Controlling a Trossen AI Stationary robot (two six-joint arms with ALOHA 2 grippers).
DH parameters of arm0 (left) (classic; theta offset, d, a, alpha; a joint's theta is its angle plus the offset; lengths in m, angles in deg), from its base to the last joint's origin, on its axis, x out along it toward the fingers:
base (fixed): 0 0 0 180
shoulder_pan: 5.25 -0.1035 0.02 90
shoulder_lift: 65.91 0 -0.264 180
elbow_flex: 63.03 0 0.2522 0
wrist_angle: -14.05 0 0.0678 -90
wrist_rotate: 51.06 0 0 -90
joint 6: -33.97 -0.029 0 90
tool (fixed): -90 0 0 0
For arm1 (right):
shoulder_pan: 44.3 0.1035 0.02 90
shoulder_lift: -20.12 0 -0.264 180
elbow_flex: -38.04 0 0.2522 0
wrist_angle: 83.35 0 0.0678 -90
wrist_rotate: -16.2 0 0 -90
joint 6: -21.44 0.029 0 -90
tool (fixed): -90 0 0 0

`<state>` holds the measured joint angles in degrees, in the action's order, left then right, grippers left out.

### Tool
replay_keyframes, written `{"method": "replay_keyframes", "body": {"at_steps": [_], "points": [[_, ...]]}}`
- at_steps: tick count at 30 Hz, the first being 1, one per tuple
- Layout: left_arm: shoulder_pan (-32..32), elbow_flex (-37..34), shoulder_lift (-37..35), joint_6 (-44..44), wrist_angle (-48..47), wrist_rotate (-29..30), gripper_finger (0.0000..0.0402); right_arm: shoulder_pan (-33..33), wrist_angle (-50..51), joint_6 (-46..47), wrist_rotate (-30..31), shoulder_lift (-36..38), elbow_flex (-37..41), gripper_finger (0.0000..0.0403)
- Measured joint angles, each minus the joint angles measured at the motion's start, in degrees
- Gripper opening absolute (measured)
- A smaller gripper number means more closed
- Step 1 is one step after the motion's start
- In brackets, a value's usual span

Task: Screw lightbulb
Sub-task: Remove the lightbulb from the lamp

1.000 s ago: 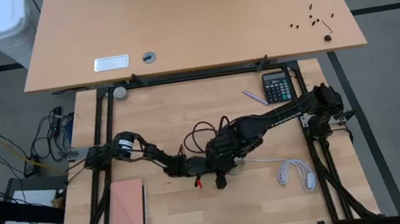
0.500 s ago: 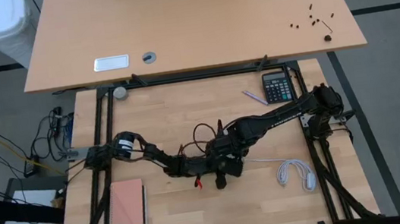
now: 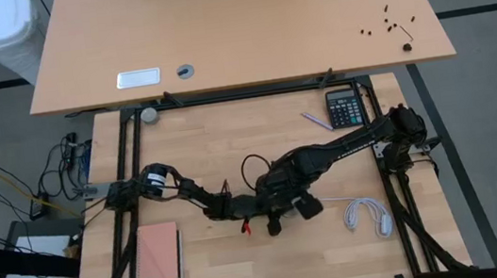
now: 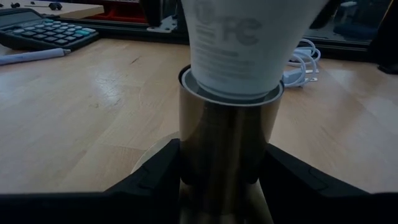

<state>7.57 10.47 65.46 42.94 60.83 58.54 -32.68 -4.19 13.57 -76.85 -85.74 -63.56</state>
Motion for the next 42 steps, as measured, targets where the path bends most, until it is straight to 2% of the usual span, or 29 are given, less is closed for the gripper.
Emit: {"method": "replay_keyframes", "body": {"at_steps": [28,37,42], "points": [[-0.07,-0.09,0.07,-1.34,1.37,-1.88,0.0189,0.09,-0.23,-70.29,1.96,0.00,0.00,0.0278],[-0.04,-0.09,0.07,-1.10,1.50,-2.08,0.0189,-0.02,-3.39,-71.57,2.11,0.02,0.00,0.0297],[-0.07,-0.09,0.07,-1.12,1.74,-2.06,0.0189,-0.02,-4.04,-66.37,2.07,0.02,0.00,0.0298]]}}
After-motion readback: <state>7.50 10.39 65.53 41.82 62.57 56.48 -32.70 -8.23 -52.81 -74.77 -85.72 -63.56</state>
